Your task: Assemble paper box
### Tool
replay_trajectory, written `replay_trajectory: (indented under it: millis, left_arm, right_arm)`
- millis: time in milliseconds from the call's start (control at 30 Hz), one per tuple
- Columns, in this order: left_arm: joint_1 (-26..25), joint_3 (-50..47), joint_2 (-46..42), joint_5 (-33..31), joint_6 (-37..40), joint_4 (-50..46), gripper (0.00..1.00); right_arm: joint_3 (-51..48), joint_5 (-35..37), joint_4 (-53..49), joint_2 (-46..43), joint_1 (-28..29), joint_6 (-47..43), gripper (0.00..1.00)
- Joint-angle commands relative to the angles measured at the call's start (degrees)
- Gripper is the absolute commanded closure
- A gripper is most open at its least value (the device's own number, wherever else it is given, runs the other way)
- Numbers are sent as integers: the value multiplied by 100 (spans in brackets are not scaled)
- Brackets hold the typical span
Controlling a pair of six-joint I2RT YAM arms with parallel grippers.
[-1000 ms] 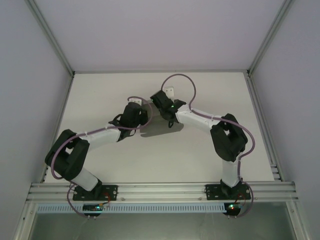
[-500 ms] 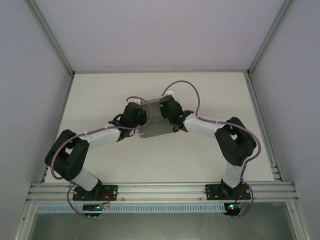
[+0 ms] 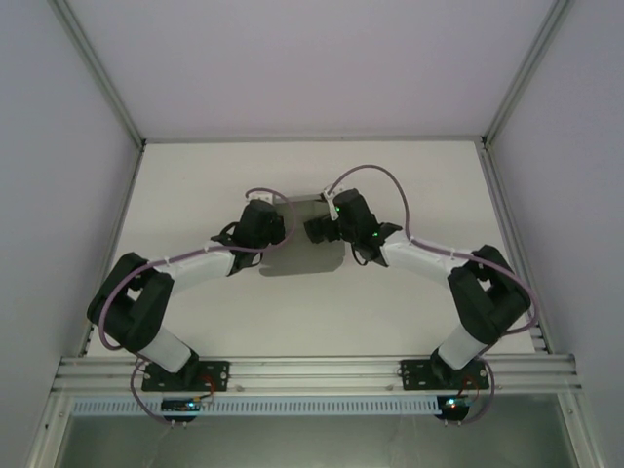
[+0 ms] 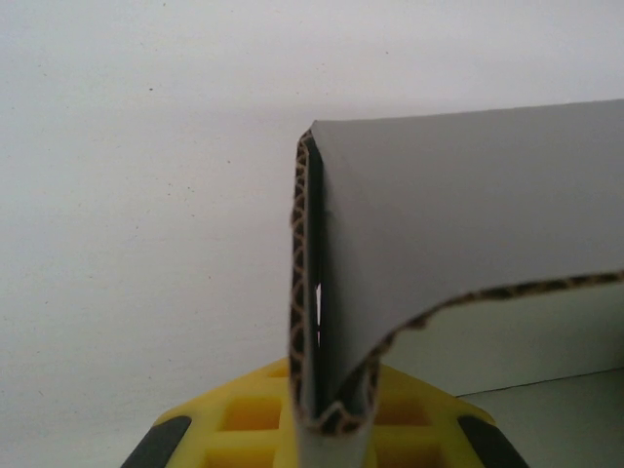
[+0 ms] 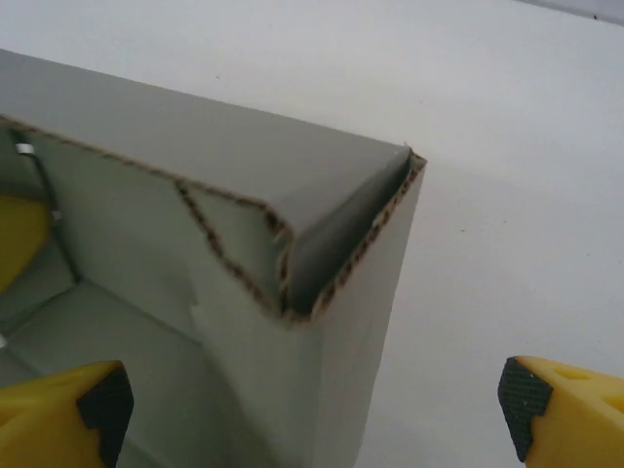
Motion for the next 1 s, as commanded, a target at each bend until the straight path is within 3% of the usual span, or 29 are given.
replay_trajectory:
  millis: [0,167,267,500,600,633,800,967]
  left_arm:
    - [30,194,-113,-83,-2,47,100]
    - [28,194,-134,-91,16,48,100]
    - [35,211,-128,-87,57,36,100]
    - [28,236,-87,-55,77,17,100]
    - [24,261,-60,-21,81,-6,100]
    - [29,270,-55,-8,74,-24,100]
    - [27,270,-94,-6,79,-37,100]
    - [30,273,-109,5,108,-57,100]
  right_arm:
    - [-193,-176,291,-529,-5,46,1]
    - [-308,44,-103,-958,-61,93,1]
    - [-203,-292,-668,-1008,-220,209,2]
    - [47,-1418,-923,-512,-650,550,31]
    - [309,-1677,-823,-171,-676,566,39]
    - [428,-1632,-824,-57,-673,578,39]
    - [978,-1376,-1175,541,-655,695,68]
    - [1274,-743,-1202,923,-573,732,78]
